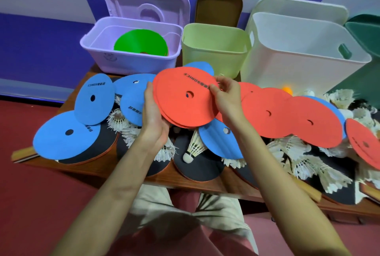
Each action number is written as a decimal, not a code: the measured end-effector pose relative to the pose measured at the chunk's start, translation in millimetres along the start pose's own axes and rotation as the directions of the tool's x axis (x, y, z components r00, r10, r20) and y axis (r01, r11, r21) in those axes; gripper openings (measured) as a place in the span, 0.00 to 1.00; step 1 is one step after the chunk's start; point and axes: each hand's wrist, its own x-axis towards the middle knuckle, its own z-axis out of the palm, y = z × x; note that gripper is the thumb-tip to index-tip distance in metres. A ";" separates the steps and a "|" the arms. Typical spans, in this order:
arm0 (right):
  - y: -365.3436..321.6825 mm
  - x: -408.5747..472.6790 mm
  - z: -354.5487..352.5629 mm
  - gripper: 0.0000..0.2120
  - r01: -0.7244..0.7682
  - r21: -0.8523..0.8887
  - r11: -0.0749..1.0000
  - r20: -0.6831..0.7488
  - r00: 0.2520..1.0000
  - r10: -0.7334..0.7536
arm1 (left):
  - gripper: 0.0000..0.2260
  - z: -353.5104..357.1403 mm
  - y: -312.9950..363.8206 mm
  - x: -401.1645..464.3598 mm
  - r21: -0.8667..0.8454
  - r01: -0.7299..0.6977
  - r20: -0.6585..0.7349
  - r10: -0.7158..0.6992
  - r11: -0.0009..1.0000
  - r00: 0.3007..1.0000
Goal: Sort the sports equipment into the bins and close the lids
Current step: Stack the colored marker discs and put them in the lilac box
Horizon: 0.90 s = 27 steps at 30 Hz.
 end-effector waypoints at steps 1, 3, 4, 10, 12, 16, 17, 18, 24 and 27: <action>3.2 0.2 -0.1 0.11 0.030 -0.078 0.996 0.017 0.999 -0.029 | 0.21 0.9 -2.1 0.6 -0.006 0.007 -0.023 -0.007 1.000 1.000; 5.1 -0.3 -3.1 0.14 0.091 -0.167 0.982 0.096 0.993 -0.075 | 0.18 2.5 -5.2 1.7 0.011 0.015 -0.060 -0.014 1.000 0.998; 4.2 -1.2 -5.3 0.16 0.125 -0.203 0.971 0.148 0.984 -0.096 | 0.18 3.9 -5.7 1.8 0.023 0.023 -0.064 -0.022 0.999 0.998; 19.7 16.5 -42.5 0.16 0.237 -0.539 0.808 0.178 0.970 -0.165 | 0.20 4.3 -3.5 7.8 0.052 0.067 -0.059 -0.063 0.996 0.996; 27.2 23.8 -65.5 0.19 0.159 -0.651 0.742 0.085 0.987 -0.137 | 0.20 2.9 -3.3 9.8 0.070 0.053 -0.043 -0.051 0.996 0.998; 39.4 25.7 -115.1 0.27 -0.161 -0.798 0.580 -0.188 0.982 0.014 | 0.19 4.0 -3.7 11.9 0.068 0.050 -0.034 -0.047 0.996 0.998; 41.4 23.6 -125.0 0.30 -0.220 -0.811 0.542 -0.227 0.972 0.056 | 0.19 6.0 -3.1 11.7 0.069 0.056 -0.030 -0.054 0.996 0.998; 43.6 21.9 -133.1 0.32 -0.260 -0.818 0.513 -0.248 0.964 0.093 | 0.19 8.6 -3.2 11.4 0.065 0.064 -0.024 -0.063 0.996 0.998; 49.0 13.2 -148.4 0.32 -0.244 -0.830 0.503 -0.237 0.968 0.079 | 0.16 29.9 -10.1 9.5 0.074 0.058 0.010 -0.059 0.996 0.998; 50.8 10.5 -149.2 0.31 -0.186 -0.826 0.531 -0.217 0.976 0.005 | 0.17 37.1 -13.0 9.4 0.090 0.054 0.023 -0.056 0.994 0.998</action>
